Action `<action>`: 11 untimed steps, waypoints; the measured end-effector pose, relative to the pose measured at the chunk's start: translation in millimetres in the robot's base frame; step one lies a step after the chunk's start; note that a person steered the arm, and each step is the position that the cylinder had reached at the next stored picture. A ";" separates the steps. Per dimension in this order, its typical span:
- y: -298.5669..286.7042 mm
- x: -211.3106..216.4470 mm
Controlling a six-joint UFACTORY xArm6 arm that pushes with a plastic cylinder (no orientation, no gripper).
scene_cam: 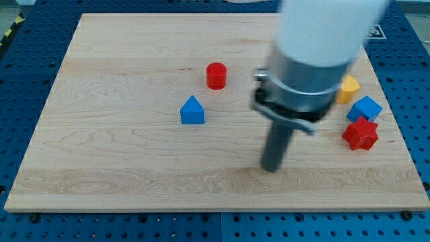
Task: Slide the blue triangle to bottom right
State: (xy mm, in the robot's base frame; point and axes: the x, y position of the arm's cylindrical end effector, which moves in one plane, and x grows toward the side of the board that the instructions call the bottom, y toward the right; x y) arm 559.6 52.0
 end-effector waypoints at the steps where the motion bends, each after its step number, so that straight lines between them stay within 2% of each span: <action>1: -86.0 -25.7; 2: -161.7 -81.3; 3: -172.1 -116.1; 4: -151.1 -111.2; 5: -127.3 -88.5; 11: -44.8 -96.0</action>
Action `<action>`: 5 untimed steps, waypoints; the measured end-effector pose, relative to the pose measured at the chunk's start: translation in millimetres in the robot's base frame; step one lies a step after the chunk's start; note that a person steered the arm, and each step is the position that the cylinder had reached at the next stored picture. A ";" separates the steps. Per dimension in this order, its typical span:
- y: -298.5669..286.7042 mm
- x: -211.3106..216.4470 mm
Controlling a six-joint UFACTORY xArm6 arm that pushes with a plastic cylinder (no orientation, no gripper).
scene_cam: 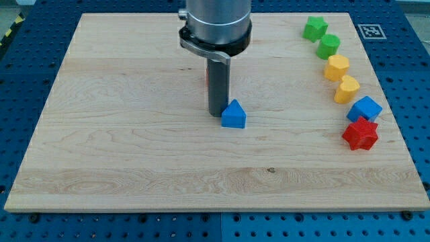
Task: Slide the blue triangle to bottom right
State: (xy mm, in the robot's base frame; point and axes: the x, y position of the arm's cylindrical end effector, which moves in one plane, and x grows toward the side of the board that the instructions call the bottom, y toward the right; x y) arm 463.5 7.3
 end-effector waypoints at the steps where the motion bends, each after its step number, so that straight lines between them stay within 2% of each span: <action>1: 25.2 5.6; 3: 85.6 44.2; 5: 100.2 69.0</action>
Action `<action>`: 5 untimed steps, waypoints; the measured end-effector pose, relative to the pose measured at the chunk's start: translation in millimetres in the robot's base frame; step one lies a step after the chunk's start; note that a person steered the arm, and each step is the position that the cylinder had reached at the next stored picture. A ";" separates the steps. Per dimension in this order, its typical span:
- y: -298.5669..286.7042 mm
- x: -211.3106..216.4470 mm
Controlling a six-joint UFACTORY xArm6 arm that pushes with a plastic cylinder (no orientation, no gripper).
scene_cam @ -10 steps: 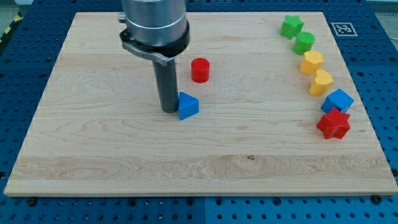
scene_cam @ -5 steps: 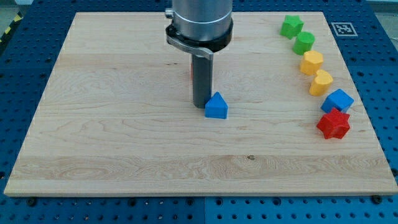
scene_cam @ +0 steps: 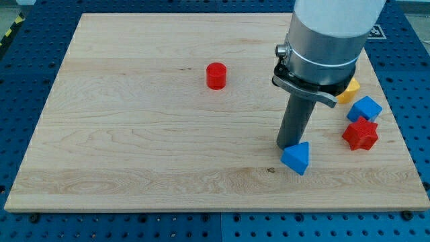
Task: Slide the blue triangle to bottom right
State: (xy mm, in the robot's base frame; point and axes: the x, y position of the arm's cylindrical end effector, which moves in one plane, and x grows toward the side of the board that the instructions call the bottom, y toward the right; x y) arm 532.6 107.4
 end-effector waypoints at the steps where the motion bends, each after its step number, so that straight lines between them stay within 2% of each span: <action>1: -1.2 9.8; 5: -34.6 49.5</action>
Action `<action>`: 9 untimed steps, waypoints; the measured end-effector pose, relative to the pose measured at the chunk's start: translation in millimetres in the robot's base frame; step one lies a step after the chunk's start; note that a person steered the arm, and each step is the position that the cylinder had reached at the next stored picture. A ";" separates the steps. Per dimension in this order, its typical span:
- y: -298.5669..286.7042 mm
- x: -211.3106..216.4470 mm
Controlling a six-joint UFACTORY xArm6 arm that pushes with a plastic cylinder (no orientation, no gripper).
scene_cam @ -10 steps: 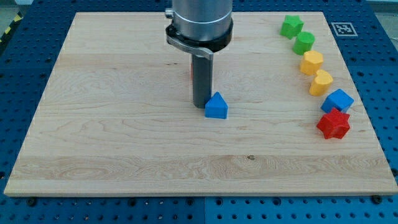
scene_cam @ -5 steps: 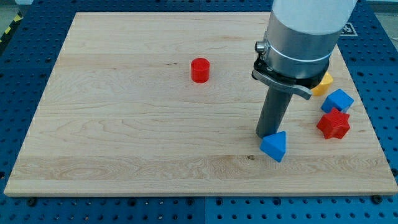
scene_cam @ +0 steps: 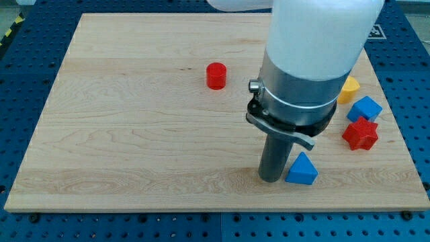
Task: Slide the blue triangle to bottom right
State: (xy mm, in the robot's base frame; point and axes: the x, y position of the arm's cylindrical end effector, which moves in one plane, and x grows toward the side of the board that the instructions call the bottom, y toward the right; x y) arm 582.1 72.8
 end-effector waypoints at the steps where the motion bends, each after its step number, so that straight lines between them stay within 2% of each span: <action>1: 1.4 -2.7; 2: 7.6 -13.1; 4: 39.1 -4.3; 7: 73.5 31.5; 9: 81.4 35.7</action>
State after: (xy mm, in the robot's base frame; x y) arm 617.8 154.2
